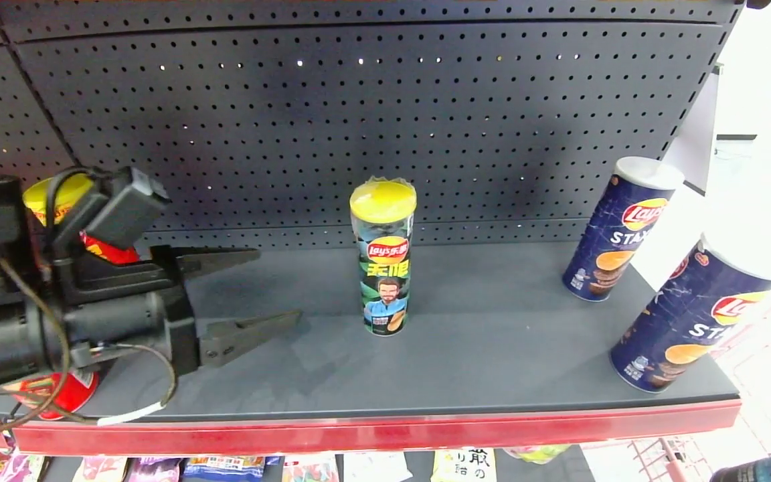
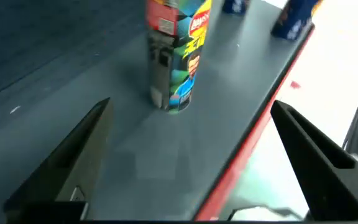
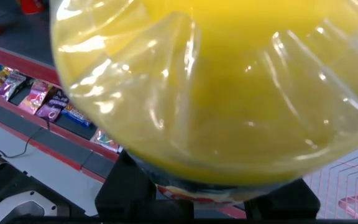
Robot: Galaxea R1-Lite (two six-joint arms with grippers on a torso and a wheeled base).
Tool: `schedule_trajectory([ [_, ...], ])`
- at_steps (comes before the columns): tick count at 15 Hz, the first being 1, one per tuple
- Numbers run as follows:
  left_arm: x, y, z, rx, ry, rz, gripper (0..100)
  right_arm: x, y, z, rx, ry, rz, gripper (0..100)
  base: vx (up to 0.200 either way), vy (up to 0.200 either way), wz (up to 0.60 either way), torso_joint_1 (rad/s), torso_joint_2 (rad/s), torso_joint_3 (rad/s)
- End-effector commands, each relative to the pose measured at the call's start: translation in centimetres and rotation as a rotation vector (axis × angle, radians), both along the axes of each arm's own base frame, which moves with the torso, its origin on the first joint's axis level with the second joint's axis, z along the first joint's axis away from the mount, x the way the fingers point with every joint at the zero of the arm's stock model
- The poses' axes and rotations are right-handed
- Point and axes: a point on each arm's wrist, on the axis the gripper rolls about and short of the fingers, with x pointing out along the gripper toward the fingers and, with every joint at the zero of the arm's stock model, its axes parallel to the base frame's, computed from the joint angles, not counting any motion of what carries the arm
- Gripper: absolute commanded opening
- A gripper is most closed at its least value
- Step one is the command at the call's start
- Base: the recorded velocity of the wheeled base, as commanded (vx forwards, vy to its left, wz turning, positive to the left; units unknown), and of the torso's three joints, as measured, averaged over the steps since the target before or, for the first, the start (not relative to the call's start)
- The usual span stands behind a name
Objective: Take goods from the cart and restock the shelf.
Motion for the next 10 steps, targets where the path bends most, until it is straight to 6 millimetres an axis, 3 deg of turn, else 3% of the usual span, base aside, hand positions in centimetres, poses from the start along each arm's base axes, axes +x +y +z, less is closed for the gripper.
schedule_trajectory([
  [1, 3.8, -2.9, -2.3, 0.046, 0.056, -0.073, 100, -0.1, 0.0, 0.0, 0.000, -0.004, -0.001, 0, 0.000, 0.000, 0.00, 0.000, 0.00, 0.000],
  [10, 9.2, -6.6, -1.8, 0.016, -0.022, -0.111, 100, -0.1, 0.0, 0.2, 0.000, -0.007, -0.003, 0, 0.000, 0.000, 0.00, 0.000, 0.00, 0.000],
])
